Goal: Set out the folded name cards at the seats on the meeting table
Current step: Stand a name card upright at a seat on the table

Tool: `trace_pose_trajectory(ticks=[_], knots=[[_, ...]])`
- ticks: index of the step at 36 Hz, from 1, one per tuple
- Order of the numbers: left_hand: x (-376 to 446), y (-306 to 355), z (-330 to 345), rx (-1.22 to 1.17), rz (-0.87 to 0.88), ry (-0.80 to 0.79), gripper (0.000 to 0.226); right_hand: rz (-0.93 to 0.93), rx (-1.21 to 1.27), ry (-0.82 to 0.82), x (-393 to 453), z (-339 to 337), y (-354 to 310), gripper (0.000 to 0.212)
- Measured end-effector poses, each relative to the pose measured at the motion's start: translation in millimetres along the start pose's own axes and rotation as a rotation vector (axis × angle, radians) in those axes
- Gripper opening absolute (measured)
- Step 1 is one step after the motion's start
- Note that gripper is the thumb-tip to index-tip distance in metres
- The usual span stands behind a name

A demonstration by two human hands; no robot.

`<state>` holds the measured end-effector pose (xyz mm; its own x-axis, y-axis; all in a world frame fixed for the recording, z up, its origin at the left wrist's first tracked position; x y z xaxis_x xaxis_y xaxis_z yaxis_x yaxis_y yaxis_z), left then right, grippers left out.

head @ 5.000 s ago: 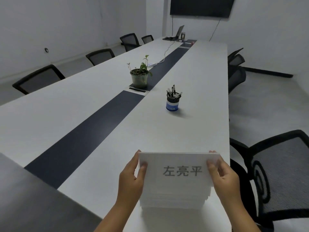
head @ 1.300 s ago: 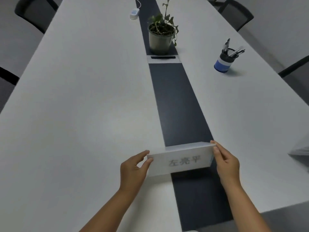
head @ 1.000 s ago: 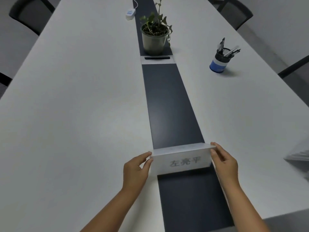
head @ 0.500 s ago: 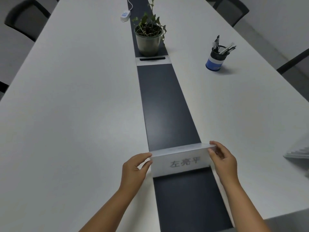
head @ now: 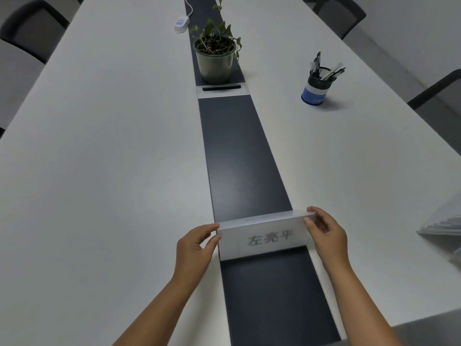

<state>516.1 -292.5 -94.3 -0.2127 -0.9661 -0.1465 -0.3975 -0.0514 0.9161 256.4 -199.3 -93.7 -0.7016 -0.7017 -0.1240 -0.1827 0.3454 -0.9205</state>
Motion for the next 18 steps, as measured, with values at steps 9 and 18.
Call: trace_pose_trajectory(ticks=[9,18], knots=[[7.7,2.3,2.0,0.051,-0.042,-0.012,0.027,0.003,0.021,-0.033,11.8,3.5,-2.9,0.033],[18.1,9.9,4.3,0.113,0.005,0.018,0.03,0.016,0.047,-0.033,10.0,4.9,1.4,0.035]])
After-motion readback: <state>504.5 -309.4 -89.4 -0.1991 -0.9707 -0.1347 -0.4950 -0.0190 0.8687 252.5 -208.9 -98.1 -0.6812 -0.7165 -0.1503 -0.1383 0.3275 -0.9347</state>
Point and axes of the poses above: each hand's wrist, its own x-axis towards the middle knuckle, its own z-axis out of the palm, y = z × x, the point moved 6 cm from there along x, towards the middle knuckle, and after that the axes turned 2 degrees about -z, right-handed, at the moved point
